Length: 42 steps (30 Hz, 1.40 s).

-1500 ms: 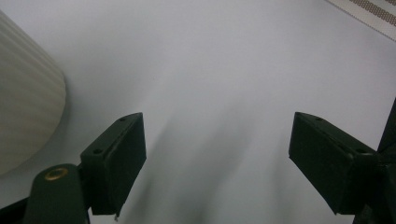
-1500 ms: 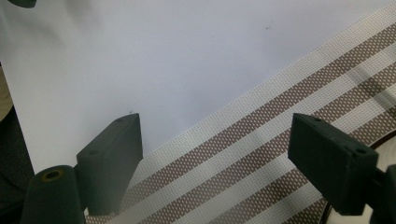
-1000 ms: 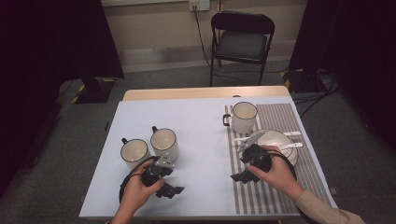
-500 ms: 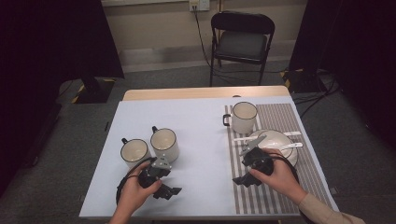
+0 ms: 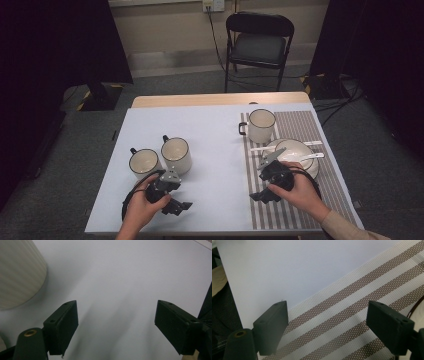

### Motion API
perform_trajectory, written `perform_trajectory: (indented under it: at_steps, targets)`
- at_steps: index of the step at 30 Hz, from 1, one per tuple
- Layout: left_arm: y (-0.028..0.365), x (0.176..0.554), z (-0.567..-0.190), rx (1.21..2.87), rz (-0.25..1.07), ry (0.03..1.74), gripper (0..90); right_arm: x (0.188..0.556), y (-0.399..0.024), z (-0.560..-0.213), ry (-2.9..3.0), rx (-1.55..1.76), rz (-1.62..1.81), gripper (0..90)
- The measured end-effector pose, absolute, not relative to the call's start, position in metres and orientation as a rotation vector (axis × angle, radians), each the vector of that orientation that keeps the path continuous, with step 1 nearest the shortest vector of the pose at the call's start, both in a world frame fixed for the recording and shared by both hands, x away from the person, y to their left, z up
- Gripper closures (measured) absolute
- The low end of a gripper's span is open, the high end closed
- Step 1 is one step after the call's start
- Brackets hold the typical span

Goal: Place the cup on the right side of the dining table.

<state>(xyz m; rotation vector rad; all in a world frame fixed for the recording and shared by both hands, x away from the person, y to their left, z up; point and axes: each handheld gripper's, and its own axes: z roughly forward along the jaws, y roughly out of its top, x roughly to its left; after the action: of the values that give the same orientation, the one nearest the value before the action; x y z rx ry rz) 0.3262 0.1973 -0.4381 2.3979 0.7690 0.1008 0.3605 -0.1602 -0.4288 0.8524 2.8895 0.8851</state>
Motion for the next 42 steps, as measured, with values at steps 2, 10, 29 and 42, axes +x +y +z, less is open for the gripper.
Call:
perform_trajectory:
  at_steps: [2,10,29,42]
  targets:
    - [0.198,0.326,-0.438,2.399,0.104,0.77,18.8,0.36,-0.161,-0.429,2.887,0.85,0.89,17.2]
    - [0.202,0.324,-0.438,2.392,0.107,0.777,18.8,0.356,-0.161,-0.432,2.893,0.837,0.886,17.2]
    - [0.212,0.32,-0.437,2.405,0.127,0.778,19.0,0.351,-0.164,-0.437,2.897,0.855,0.895,17.1]
    - [0.222,0.317,-0.439,2.397,0.121,0.789,19.0,0.347,-0.168,-0.441,2.902,0.852,0.88,17.2]
